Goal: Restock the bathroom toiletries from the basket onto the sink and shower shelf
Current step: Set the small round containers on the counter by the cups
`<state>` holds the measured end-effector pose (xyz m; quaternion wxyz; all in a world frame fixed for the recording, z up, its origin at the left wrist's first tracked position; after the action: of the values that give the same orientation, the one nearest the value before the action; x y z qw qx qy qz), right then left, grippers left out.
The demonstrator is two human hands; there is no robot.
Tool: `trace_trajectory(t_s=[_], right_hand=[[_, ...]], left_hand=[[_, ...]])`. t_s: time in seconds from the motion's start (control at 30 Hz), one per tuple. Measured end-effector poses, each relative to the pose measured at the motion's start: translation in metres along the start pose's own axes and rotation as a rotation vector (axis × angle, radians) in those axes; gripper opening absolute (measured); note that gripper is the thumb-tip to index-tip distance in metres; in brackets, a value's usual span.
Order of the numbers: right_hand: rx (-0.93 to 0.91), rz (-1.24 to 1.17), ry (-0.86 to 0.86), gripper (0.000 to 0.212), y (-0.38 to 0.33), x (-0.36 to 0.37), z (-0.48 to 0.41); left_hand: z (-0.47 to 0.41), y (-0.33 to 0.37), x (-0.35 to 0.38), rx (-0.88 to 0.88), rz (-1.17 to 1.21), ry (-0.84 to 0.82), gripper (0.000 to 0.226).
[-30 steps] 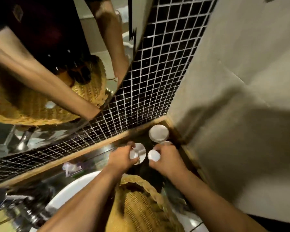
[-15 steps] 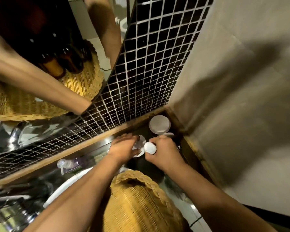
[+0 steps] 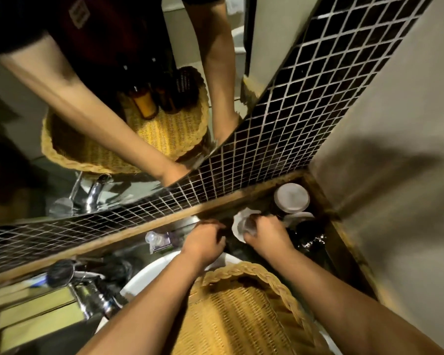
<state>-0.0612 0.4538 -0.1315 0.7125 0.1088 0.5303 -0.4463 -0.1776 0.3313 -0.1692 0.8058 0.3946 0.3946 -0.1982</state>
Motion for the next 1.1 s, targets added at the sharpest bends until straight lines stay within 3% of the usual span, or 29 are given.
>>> trace_trajectory(t_s=[0.13,0.33,0.5,0.63,0.93,1.1], right_hand=[[-0.028,0.08,-0.01,0.034,0.003,0.006,-0.006],[-0.027,0.179,-0.059,0.036,0.007,0.015,-0.008],[-0.128,0.225,-0.089,0.047,0.0,0.017,-0.012],[-0.166,0.358,-0.155,0.04,-0.004,0.019,-0.017],[-0.09,0.31,-0.17,0.04,-0.009,0.024,-0.024],[-0.11,0.324,-0.157,0.052,-0.001,0.025,-0.016]], left_hand=[[0.011,-0.015,0.0,-0.06,-0.034,-0.033,0.038],[0.023,-0.021,0.003,-0.1,0.032,0.045,0.034],[0.023,-0.022,0.002,-0.124,0.08,0.061,0.033],[0.023,-0.022,0.002,-0.129,0.081,0.036,0.034],[0.024,-0.024,0.005,-0.148,0.129,0.06,0.036],[0.026,-0.025,0.003,-0.145,0.155,0.059,0.033]])
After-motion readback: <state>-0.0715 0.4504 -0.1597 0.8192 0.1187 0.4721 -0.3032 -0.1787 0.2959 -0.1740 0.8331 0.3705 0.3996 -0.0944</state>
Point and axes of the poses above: each hand's wrist, its own z-axis away from the middle knuckle, its own x-axis out of the palm, y = z × x, the point moved 5 cm from there along -z, towards the middle knuckle, and after that the axes turned 3 degrees about z, right-handed, at the moved point
